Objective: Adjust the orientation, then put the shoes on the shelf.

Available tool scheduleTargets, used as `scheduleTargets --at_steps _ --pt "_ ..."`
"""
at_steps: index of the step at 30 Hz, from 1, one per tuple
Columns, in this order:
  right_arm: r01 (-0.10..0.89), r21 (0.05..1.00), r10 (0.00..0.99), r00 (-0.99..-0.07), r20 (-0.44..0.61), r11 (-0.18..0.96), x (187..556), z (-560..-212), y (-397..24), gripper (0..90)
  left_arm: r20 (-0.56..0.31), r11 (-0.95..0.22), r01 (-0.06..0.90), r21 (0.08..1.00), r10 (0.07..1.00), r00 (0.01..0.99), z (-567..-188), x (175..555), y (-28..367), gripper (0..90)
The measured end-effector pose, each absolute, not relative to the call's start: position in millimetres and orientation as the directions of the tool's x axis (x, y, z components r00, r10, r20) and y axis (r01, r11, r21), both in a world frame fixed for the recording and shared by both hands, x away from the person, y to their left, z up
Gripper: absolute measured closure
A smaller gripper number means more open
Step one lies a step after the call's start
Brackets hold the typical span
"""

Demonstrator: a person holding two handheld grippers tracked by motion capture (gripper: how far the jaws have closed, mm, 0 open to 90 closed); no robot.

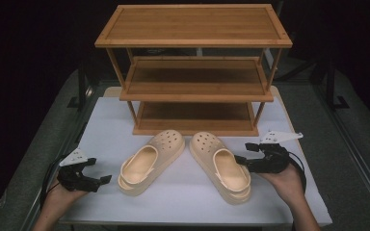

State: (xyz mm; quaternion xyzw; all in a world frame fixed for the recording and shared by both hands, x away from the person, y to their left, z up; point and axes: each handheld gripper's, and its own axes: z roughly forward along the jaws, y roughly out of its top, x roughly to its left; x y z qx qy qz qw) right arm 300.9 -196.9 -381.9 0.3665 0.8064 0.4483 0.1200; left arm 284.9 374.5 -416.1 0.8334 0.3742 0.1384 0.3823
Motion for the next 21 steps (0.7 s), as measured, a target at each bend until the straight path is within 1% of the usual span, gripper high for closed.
scheduleTargets --at_steps 2,3,10,11,12,18,21 --pt "0.483 0.811 0.698 -0.703 0.134 0.331 301 -382 -196 32.6 -0.071 -0.417 0.51 0.753 0.718 0.692 -409 285 372 6.0" --pt "0.483 0.81 0.697 -0.704 0.134 0.332 302 -383 -195 31.5 -0.079 -0.41 0.491 0.769 0.701 0.709 -401 286 367 6.0" --pt "0.481 0.806 0.691 -0.711 0.129 0.344 303 -383 -191 28.3 -0.059 -0.444 0.444 0.778 0.653 0.755 -385 292 345 6.4" --pt "0.48 0.806 0.688 -0.714 0.13 0.346 304 -383 -190 28.3 -0.058 -0.45 0.436 0.779 0.641 0.765 -383 294 342 8.3" --pt "0.481 0.804 0.688 -0.715 0.128 0.35 304 -384 -189 27.7 -0.06 -0.452 0.424 0.785 0.626 0.778 -380 298 335 13.1" --pt "0.479 0.805 0.68 -0.721 0.132 0.351 306 -386 -186 27.4 -0.055 -0.469 0.399 0.788 0.592 0.804 -374 308 318 14.4" --pt "0.477 0.804 0.678 -0.724 0.13 0.355 307 -387 -185 26.9 -0.055 -0.481 0.38 0.79 0.562 0.825 -371 315 306 20.1"
